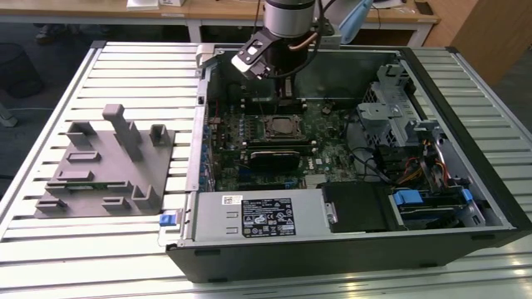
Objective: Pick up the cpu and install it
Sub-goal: 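Install the first cpu locking lever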
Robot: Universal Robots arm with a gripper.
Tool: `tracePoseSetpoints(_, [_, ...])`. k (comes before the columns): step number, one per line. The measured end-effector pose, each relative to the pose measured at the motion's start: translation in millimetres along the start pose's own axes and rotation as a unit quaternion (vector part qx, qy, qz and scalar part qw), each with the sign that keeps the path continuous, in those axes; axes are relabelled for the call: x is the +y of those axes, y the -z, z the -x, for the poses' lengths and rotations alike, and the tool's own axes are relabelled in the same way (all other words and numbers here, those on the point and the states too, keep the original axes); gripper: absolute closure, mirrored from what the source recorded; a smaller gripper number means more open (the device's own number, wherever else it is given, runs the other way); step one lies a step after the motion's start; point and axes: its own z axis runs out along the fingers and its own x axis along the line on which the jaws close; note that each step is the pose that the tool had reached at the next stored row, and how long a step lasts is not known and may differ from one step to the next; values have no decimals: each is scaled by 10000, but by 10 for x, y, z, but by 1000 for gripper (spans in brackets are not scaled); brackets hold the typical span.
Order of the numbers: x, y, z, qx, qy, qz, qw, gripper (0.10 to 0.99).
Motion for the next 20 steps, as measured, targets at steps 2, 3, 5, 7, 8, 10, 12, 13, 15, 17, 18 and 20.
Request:
tracePoseSetpoints(2, [2,41,1,0,0,0,10000,980])
tracePoseSetpoints(3, [2,62,2,0,0,0,10000,980])
tracePoseSetpoints(5, [4,109,3,0,0,1,10000,980])
tracePoseSetpoints(7, [6,158,4,0,0,0,10000,980])
tracePoseSetpoints(8, [7,181,5,0,0,0,10000,980])
tracePoseSetpoints(10, [8,216,6,0,0,0,10000,980])
tracePoseSetpoints(12, [8,222,6,1,14,1,10000,980])
tracePoseSetpoints(13, [8,221,6,2,65,3,10000,980])
tracePoseSetpoints(15, [7,221,6,5,251,7,9997,980])
tracePoseSetpoints(17, [7,219,6,11,430,12,9991,980])
tracePoseSetpoints(18, [7,217,6,14,519,15,9986,980])
tracePoseSetpoints(20, [6,214,6,20,698,20,9976,980])
